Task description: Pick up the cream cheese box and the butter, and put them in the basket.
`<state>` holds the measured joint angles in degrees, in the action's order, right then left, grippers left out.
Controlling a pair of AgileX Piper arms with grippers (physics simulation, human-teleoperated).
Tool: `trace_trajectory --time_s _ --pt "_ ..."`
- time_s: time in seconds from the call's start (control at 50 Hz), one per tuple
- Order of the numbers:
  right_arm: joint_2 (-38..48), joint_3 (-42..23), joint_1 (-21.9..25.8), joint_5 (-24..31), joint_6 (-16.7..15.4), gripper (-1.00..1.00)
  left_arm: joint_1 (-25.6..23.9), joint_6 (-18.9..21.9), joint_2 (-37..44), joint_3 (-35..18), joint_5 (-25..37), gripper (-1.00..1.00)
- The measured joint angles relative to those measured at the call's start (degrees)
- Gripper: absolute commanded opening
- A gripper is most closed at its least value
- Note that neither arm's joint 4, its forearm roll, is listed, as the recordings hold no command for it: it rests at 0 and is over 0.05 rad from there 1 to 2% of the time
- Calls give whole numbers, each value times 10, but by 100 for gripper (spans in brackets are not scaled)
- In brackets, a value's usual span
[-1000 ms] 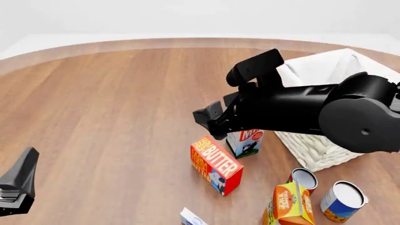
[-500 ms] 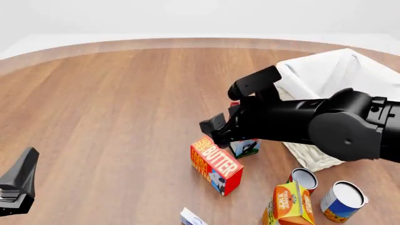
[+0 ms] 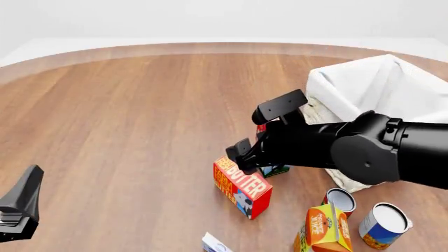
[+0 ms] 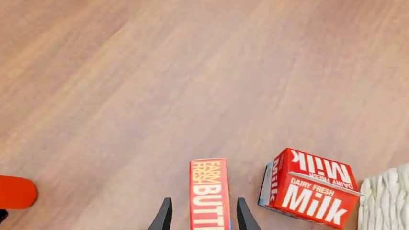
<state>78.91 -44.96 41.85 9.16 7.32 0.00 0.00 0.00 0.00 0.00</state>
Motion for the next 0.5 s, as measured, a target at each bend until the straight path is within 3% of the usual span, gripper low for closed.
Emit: trace_trajectory --time_s 0.5 --pt "35 28 -3 -30 18 100 0 0 0 0 0 100"
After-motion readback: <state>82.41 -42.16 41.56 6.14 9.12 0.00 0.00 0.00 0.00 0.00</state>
